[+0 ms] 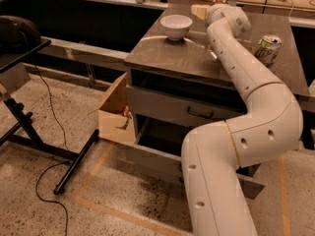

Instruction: Place orange can into white bowl

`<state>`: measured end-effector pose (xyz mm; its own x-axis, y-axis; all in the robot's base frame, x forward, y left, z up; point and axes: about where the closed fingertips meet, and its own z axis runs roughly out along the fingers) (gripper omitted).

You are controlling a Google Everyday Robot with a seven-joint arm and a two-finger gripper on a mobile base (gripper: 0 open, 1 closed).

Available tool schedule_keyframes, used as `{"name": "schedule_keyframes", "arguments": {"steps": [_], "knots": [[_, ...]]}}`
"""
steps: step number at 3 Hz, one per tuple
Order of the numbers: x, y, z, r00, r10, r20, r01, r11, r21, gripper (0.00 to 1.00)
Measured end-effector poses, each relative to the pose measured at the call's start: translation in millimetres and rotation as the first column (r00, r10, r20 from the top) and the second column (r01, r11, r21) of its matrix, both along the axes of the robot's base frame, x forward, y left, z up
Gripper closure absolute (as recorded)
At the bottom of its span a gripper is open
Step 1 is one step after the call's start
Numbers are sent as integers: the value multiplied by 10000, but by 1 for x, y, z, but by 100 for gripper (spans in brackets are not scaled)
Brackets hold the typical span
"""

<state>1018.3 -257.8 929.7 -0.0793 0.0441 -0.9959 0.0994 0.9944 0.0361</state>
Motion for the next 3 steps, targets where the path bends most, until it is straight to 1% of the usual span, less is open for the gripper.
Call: {"name": "schedule_keyframes", "arguments": {"steps": [1,2,3], "knots": [[-9,9,16,9991,288,-305,-284,9995,131,0],[-30,-6,67,9994,329,-84,-331,9988,-364,0],[-30,-4,68,9992,373,-110,-379,9971,-658,0]]}}
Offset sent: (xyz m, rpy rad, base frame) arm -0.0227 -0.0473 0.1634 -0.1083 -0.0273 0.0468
